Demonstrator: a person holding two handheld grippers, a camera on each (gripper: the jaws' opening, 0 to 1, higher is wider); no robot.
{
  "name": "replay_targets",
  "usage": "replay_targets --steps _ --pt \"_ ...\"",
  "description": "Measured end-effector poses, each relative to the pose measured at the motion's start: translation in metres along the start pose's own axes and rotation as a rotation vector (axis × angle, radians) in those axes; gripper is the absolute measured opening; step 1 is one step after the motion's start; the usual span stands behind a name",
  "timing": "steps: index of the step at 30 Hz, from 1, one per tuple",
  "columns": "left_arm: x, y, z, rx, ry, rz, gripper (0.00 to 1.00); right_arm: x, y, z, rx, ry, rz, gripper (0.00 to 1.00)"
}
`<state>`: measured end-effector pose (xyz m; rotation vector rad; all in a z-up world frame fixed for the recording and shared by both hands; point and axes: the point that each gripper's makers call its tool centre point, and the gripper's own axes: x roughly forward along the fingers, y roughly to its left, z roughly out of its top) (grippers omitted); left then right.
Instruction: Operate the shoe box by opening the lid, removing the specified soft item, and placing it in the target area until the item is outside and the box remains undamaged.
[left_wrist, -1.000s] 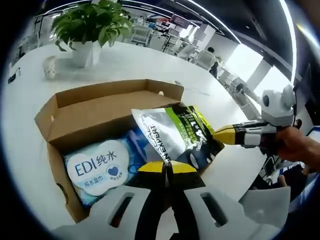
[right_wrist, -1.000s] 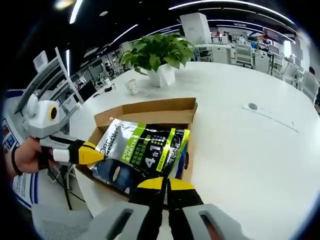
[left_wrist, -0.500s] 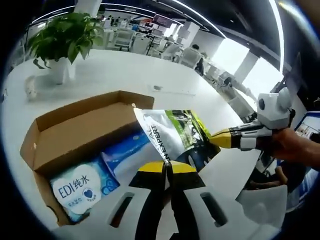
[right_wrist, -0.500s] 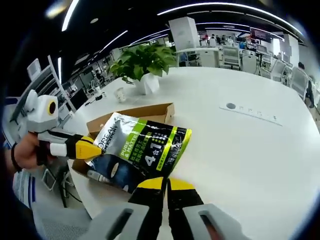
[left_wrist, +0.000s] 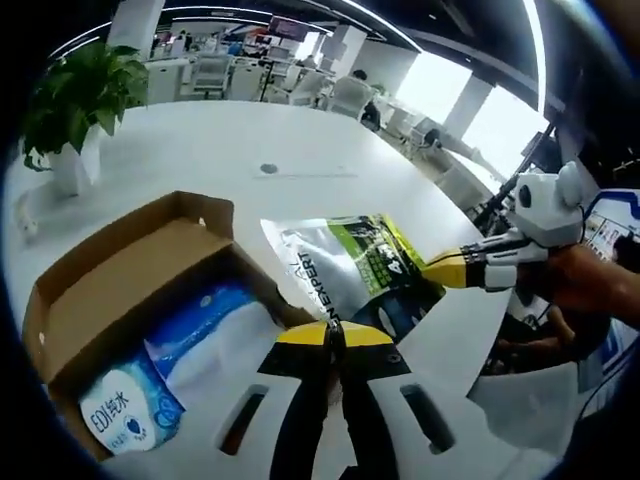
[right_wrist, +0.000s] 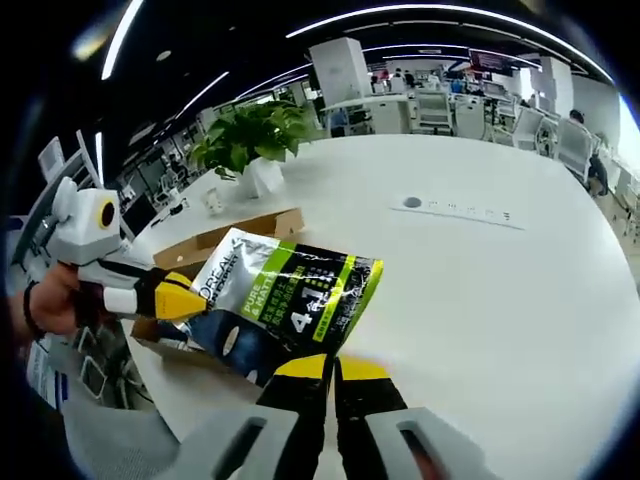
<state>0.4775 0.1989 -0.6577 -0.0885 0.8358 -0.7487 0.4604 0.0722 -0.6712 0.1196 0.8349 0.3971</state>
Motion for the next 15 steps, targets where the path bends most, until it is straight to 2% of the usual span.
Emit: replay_targets --steps 6,15 --pt "0.014 -0.01 0.004 0.029 0.022 -0.014 0.02 -0.004 -0.016 -0.002 0.019 -0.003 -0.019 0.0" --pt "0.032 -0.01 0.004 0.072 0.067 -0.012 0.02 0.003 -0.032 0.001 0.026 0.001 -0.016 0.0"
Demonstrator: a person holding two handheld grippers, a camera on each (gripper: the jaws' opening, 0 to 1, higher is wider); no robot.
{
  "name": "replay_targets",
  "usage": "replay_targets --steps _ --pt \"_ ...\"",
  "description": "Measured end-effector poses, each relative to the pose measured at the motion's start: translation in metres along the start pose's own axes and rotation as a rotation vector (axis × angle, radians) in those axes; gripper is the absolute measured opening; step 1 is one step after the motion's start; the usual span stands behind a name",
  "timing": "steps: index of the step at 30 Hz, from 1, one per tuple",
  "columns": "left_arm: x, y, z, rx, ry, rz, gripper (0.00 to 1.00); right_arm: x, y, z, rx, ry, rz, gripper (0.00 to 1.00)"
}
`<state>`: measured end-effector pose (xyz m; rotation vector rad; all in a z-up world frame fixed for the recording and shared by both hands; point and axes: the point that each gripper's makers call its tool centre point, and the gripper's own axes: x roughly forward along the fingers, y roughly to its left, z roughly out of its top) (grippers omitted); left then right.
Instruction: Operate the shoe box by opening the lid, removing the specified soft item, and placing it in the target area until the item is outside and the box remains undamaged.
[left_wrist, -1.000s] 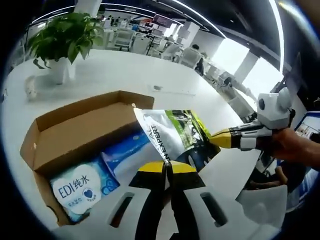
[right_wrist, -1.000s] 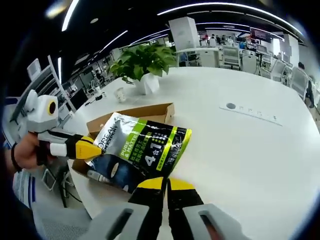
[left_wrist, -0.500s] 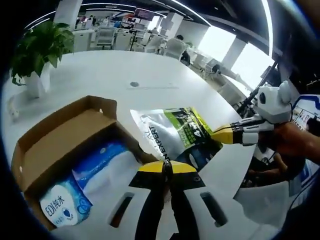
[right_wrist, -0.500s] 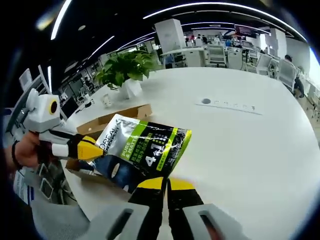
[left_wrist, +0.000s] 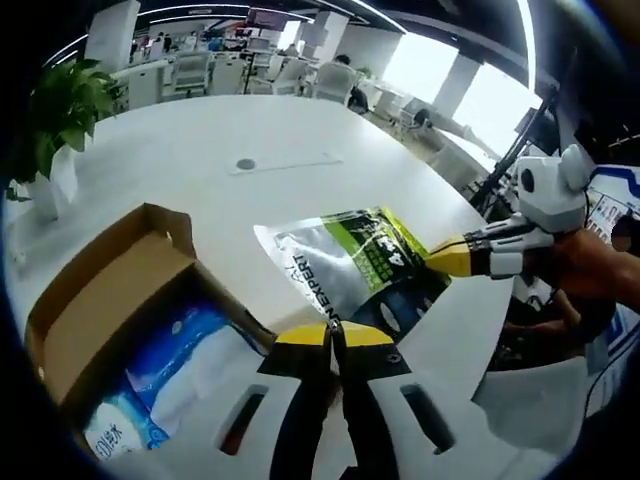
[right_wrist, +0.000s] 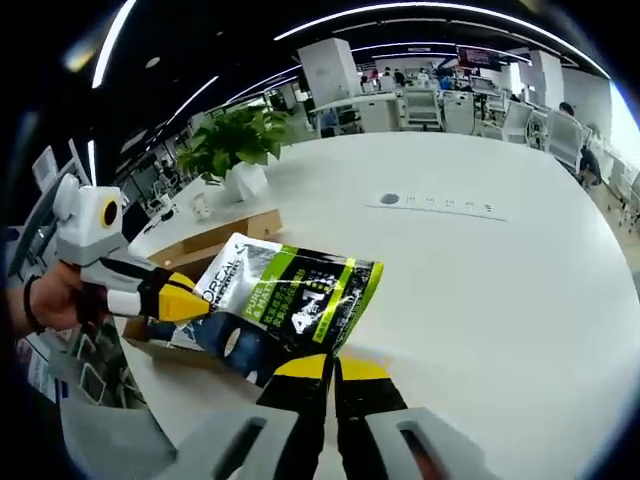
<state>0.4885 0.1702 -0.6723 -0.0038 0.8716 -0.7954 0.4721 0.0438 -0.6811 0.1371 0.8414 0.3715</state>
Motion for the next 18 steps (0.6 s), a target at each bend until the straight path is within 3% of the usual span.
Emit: replay_targets --steps 9,18 --pt "0.025 0.001 -0.002 0.048 0.061 0.001 0.02 0.008 -0.016 0.001 0.014 0.012 -0.002 0.0" --pt "0.045 0.004 -0.004 0.113 0.123 -0.004 0.02 0.018 -0.02 -0.015 0.042 0.039 0.0 0.0"
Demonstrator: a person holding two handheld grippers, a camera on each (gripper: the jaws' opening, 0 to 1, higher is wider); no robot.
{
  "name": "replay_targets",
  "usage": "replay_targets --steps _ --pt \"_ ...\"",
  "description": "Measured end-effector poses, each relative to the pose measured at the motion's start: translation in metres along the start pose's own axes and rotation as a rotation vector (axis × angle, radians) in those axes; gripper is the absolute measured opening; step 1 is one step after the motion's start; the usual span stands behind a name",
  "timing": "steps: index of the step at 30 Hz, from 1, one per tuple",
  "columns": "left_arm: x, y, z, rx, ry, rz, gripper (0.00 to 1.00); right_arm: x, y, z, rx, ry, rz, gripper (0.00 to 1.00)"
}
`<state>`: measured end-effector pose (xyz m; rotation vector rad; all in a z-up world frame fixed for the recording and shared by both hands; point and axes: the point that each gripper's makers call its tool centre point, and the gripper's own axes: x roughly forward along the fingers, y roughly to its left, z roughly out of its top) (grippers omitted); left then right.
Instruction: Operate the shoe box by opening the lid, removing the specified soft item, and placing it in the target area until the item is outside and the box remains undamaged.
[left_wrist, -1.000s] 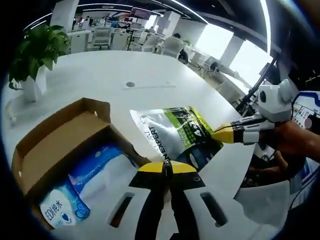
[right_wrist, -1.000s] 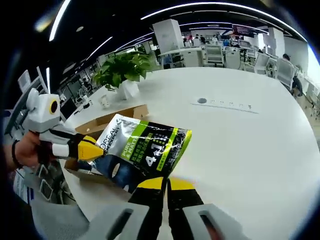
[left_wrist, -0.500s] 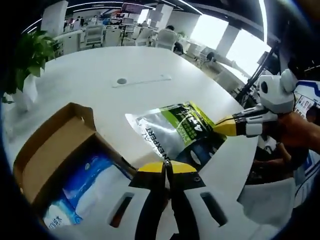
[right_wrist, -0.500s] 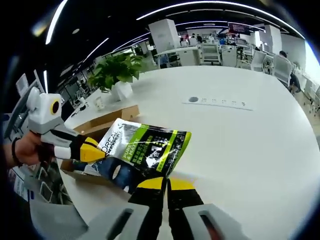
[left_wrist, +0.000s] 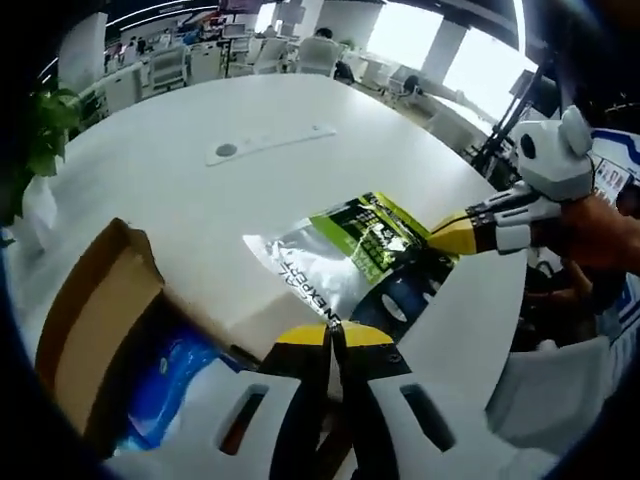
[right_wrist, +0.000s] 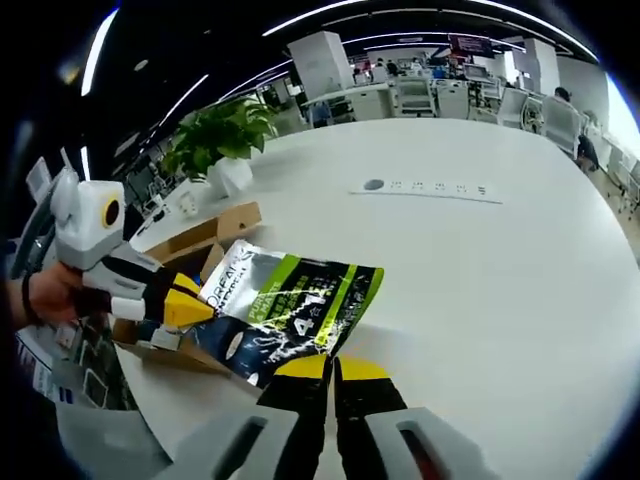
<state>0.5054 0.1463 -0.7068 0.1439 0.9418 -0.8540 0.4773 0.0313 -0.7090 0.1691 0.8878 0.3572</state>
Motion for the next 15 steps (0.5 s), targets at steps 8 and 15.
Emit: replay_targets --steps 8,15 --pt "0.015 0.002 -0.002 0.059 0.054 -0.002 0.02 0.016 -0.014 -0.008 0.005 0.028 0.006 0.0" --pt "0.025 0.006 -0.004 0.085 0.092 -0.001 0.02 0.024 -0.021 -0.006 0.009 0.038 0.004 0.0"
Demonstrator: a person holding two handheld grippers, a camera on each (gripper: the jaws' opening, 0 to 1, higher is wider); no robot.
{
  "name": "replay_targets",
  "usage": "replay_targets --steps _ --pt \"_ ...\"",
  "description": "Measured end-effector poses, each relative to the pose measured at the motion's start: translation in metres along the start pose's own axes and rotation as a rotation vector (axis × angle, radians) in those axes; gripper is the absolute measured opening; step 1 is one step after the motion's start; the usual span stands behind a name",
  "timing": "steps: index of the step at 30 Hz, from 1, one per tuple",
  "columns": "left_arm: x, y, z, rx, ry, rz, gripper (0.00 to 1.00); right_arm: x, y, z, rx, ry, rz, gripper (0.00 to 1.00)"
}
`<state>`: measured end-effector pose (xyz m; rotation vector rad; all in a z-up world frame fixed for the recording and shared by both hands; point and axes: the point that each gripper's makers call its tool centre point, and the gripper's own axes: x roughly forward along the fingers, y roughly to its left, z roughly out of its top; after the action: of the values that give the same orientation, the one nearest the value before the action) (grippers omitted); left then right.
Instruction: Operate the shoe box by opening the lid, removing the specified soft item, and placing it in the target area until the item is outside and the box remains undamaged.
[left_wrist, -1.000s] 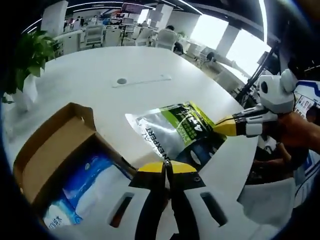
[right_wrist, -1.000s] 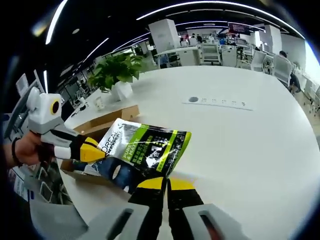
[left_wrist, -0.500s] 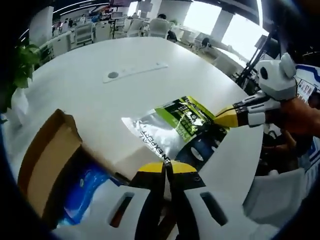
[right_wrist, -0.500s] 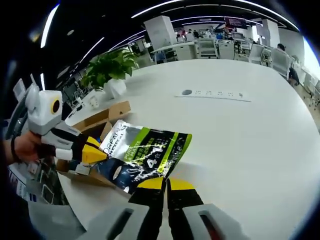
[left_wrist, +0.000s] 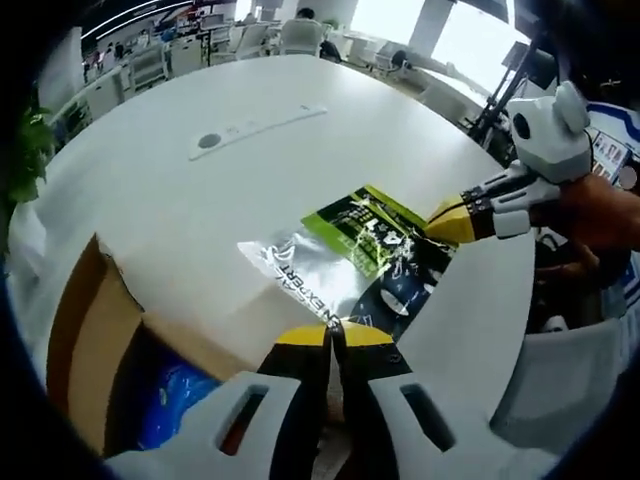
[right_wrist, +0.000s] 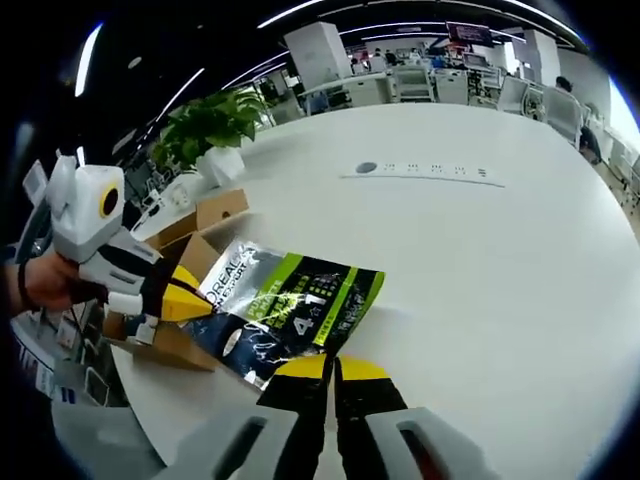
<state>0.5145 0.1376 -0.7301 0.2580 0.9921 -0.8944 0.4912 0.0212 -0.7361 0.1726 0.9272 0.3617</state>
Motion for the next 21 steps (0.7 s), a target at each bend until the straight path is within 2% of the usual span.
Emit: replay_targets --steps 8,16,21 --pt "0.01 0.002 -0.008 0.035 0.061 0.007 0.02 0.01 -0.007 -0.001 0.004 0.018 0.005 0.0" --pt "0.016 0.005 -0.012 0.034 0.103 0.024 0.02 0.017 -0.009 -0.004 0.002 0.034 0.01 0.0" --pt "0.017 0.006 -0.016 0.077 0.137 0.031 0.03 0.022 -0.011 -0.007 0.013 0.039 0.015 0.0"
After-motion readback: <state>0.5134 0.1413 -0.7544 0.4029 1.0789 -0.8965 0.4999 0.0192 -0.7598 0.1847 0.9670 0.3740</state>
